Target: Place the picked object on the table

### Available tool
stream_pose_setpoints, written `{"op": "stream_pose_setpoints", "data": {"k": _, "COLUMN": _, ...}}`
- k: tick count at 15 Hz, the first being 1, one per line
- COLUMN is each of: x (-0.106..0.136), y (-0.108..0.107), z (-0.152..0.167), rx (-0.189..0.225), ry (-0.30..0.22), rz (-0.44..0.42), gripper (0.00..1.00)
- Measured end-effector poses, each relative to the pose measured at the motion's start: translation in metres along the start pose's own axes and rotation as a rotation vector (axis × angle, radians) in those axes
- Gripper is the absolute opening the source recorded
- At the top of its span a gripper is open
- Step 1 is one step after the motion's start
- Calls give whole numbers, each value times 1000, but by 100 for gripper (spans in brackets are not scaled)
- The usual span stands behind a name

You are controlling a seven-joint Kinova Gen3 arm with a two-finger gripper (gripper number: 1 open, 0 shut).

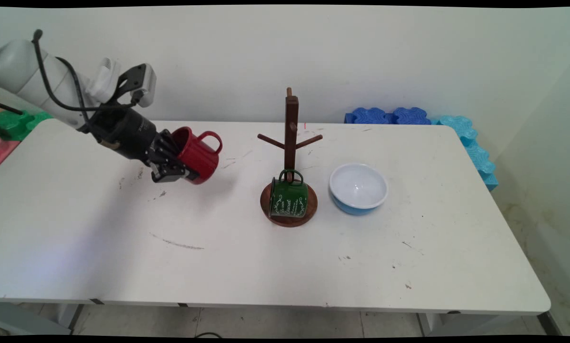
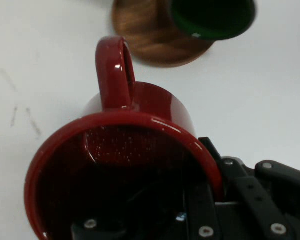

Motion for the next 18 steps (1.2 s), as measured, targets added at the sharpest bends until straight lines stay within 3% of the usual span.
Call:
{"op": "stream_pose_setpoints", "data": {"k": 7, "x": -1, "y": -29, "z": 32, "rx": 66, "ry": -54, "rz": 81, "gripper": 0}}
{"op": "stream_pose_setpoints", "data": {"k": 18, "x": 9, "y": -54, "z": 93, "rx": 73, "ry": -112, "rz": 261, "gripper": 0}}
